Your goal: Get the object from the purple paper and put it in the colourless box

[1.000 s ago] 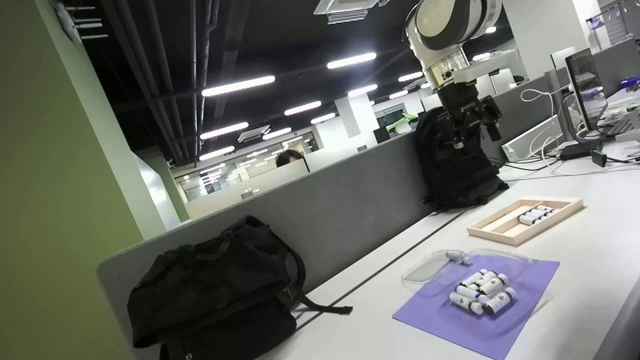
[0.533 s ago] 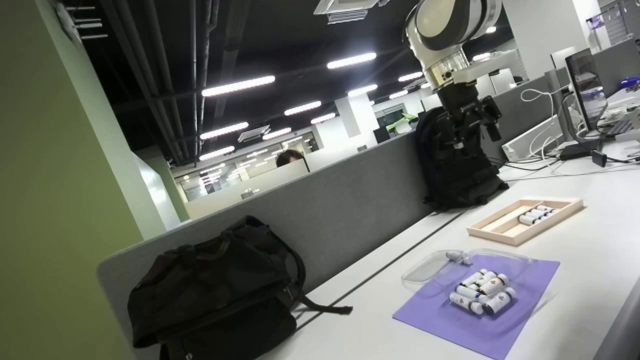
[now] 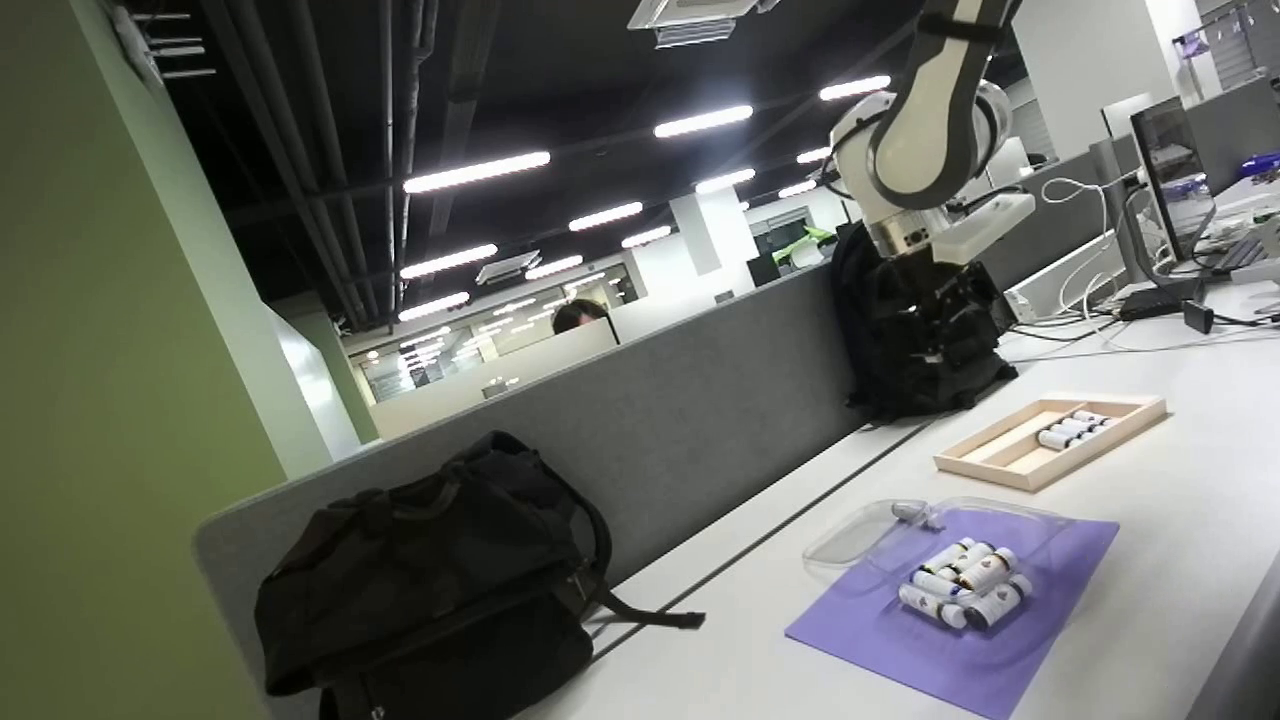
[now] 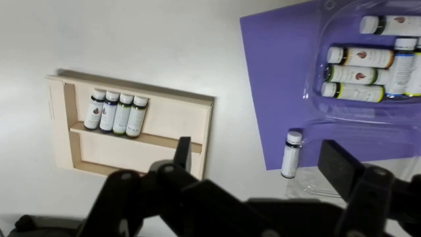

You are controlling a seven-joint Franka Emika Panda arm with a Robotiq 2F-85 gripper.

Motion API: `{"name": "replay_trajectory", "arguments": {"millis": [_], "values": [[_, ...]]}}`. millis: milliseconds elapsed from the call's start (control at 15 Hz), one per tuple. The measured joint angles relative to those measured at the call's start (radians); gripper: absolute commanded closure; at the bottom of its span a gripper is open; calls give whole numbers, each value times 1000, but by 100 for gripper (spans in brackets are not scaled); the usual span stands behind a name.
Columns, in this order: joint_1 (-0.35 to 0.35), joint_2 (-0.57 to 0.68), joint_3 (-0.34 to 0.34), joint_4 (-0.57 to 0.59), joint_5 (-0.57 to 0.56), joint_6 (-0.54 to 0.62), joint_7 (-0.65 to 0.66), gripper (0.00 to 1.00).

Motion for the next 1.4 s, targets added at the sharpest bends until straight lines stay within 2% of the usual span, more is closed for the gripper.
{"name": "replay_trajectory", "arguments": {"millis": [267,600,733,933,1400], "values": [[4,204,-71,45,-146,183,45,0],[65,435,-171,184,-134,229,60,0],[103,507,-189,251,-81,183,77,0],[144,581,-181,343,29,105,78,0],[173,647,-138,482,181,-54,78,0]]}}
